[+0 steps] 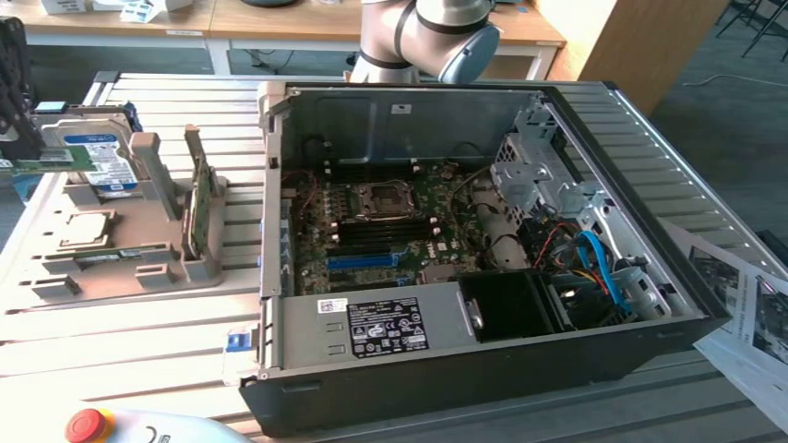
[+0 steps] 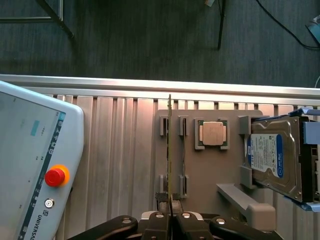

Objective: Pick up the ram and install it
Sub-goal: 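Pick up the ram and move it above insertion slot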

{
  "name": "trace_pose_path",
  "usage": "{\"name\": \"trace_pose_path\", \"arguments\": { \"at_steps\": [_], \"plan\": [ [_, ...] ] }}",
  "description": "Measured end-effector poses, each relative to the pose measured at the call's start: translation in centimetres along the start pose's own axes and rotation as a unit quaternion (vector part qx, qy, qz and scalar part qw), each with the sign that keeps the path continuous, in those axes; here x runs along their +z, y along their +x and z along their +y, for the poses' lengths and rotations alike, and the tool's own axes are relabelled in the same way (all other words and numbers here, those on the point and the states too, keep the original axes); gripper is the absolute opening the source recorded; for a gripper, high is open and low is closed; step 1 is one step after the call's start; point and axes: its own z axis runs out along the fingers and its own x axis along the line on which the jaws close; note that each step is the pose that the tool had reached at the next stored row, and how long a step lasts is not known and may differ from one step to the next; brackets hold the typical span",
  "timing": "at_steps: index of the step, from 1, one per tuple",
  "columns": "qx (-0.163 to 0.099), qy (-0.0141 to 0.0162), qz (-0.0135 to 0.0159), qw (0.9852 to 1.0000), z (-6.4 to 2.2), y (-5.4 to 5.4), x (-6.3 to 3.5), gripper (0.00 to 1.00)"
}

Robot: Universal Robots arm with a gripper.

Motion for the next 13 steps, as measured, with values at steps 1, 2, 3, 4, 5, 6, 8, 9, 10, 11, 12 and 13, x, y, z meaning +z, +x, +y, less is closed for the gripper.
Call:
{"name": "trace_pose_path", "arguments": {
  "at_steps": [1,2,3,4,5,6,8,9,10,11,12,13],
  "plan": [
    [0.000,0.0000,0.0000,1.0000,-0.02,0.01,0.00,0.12],
    [0.000,-0.0001,0.0000,1.0000,-0.05,0.03,-0.01,0.12],
    [0.000,-0.0001,0.0000,1.0000,-0.09,0.04,-0.01,0.12],
    [0.000,0.0000,-0.0001,1.0000,-0.13,0.06,0.00,0.12],
    [0.000,-0.0001,0.0000,1.0000,-0.18,0.07,-0.01,0.12],
    [0.000,-0.0001,0.0000,1.0000,-0.24,0.09,-0.02,0.12],
    [0.000,-0.0002,-0.0001,1.0000,-0.38,0.15,-0.02,0.12],
    [0.000,-0.0004,0.0000,1.0000,-0.47,0.17,-0.02,0.12],
    [0.000,-0.0005,0.0000,1.0000,-0.56,0.20,-0.03,0.12],
    [0.000,-0.0006,0.0000,1.0000,-0.66,0.23,-0.03,0.12],
    [0.000,-0.0008,-0.0001,1.0000,-0.77,0.26,-0.04,0.12],
    [0.000,-0.0009,-0.0001,1.0000,-0.90,0.29,-0.05,0.12]
  ]
}}
